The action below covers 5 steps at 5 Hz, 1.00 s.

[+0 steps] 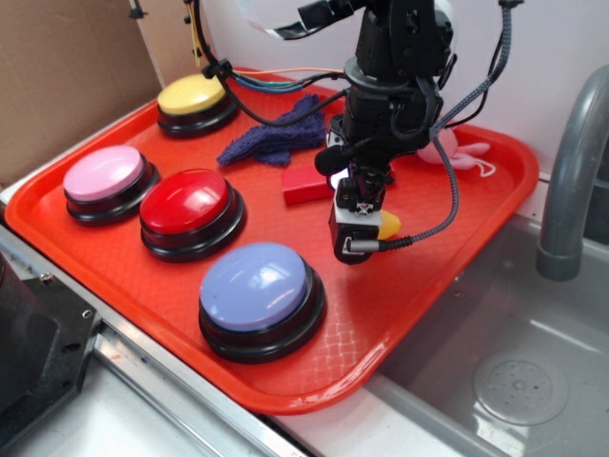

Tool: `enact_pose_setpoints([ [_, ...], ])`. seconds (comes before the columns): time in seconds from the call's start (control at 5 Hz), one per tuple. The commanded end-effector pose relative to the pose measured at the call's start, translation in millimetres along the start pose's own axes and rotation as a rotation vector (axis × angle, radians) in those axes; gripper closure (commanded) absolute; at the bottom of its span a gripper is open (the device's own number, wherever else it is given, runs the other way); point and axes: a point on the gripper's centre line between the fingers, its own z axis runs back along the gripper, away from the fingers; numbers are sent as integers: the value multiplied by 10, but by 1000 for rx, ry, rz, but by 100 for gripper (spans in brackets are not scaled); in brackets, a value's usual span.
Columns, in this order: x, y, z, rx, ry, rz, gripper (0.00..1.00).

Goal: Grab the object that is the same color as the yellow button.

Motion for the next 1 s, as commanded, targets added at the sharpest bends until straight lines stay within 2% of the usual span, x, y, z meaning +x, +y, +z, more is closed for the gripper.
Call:
enact_pose_setpoints([
  [0.0, 74, -67, 39, -9, -38, -50, 100],
  [0.2, 95, -101, 19, 0, -11, -68, 100],
  [0.4, 56, -126, 118, -16, -28, -62, 100],
  [0.6, -181, -155, 571, -20, -134, 102, 100],
  [0.8, -561, -79, 974, -20, -202, 323, 100],
])
